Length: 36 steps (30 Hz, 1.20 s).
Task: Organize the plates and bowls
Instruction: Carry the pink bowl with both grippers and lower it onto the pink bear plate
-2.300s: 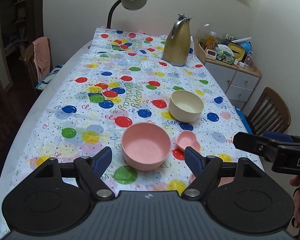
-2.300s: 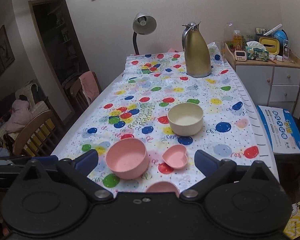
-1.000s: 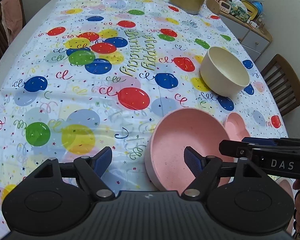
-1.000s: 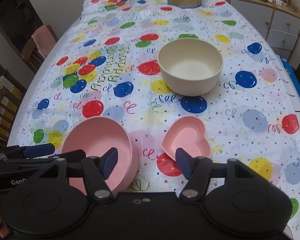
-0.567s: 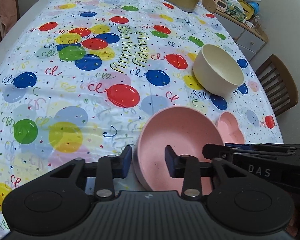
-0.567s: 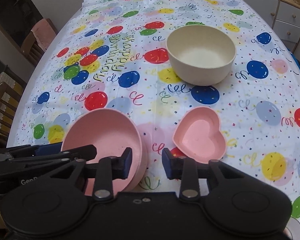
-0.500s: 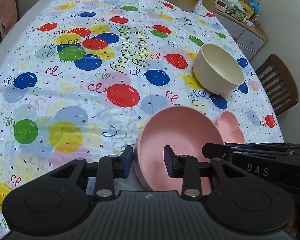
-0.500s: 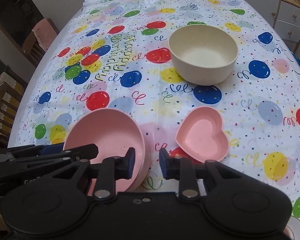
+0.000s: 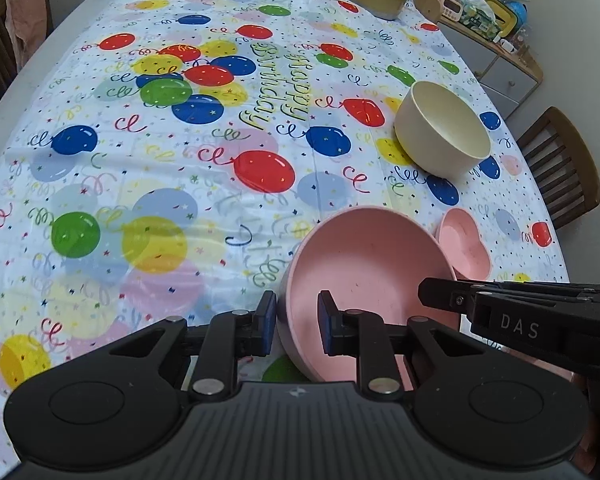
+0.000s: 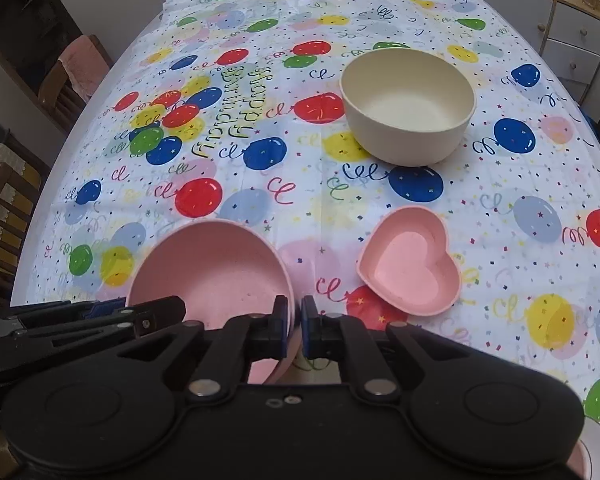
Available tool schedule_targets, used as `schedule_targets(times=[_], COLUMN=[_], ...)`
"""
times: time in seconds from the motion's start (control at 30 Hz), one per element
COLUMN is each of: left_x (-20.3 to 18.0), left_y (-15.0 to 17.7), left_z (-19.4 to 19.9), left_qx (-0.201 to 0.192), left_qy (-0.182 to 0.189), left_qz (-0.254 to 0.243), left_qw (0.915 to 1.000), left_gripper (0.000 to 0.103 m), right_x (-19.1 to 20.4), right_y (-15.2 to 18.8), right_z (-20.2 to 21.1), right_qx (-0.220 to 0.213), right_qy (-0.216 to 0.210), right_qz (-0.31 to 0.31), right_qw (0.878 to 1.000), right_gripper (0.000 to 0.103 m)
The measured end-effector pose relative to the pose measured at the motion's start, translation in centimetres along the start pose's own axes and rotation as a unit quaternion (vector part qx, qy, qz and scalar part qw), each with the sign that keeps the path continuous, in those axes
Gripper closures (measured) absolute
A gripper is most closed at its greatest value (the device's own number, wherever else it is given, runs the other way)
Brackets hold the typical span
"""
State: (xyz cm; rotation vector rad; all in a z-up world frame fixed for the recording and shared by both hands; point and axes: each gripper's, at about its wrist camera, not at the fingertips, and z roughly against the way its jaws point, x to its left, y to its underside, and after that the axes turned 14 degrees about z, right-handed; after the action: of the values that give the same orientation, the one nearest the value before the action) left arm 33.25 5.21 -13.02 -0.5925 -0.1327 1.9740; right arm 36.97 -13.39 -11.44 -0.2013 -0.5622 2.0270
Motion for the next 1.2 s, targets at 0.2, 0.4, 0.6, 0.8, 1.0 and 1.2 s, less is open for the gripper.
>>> schedule_targets(times=[0.2, 0.4, 0.6, 0.8, 1.0, 1.2], left_x=[0.9, 1.6, 2.5, 3.0, 3.3, 3.6], left_y=[1.4, 3.5, 6.3, 9.3, 12.0, 13.9], left_z=[2.2, 4.4, 6.3, 7.7, 8.7, 9.3], left_qx=[-0.002, -0.006, -0.006, -0.006, -0.005, 0.001], left_qy=[-0.008, -0.021, -0.032, -0.045, -0.059, -0.067], left_qz=[0.008, 0.019, 0.034, 0.05, 0.062, 0.073], left_qw=[0.9999, 0.9996, 0.9989, 0.9977, 0.9963, 0.9951], left_gripper=[0.082, 0.082, 0.082, 0.082, 0.082, 0.082], right_x=[1.1, 2.7, 4.2, 5.4, 6.4, 6.8], right_y=[0.8, 2.2, 4.3, 6.5, 8.9, 10.9], right_z=[1.2, 2.6, 4.0, 5.2, 5.9, 6.3], right_qx=[0.004, 0.009, 0.018, 0.027, 0.04, 0.051], right_qy=[-0.012, -0.027, -0.042, -0.052, -0.064, -0.079], right_qz=[0.006, 0.019, 0.034, 0.056, 0.072, 0.078], right_qw=[1.0, 0.999, 0.998, 0.997, 0.995, 0.993], right_gripper=[0.098, 0.097, 0.097, 0.097, 0.097, 0.097])
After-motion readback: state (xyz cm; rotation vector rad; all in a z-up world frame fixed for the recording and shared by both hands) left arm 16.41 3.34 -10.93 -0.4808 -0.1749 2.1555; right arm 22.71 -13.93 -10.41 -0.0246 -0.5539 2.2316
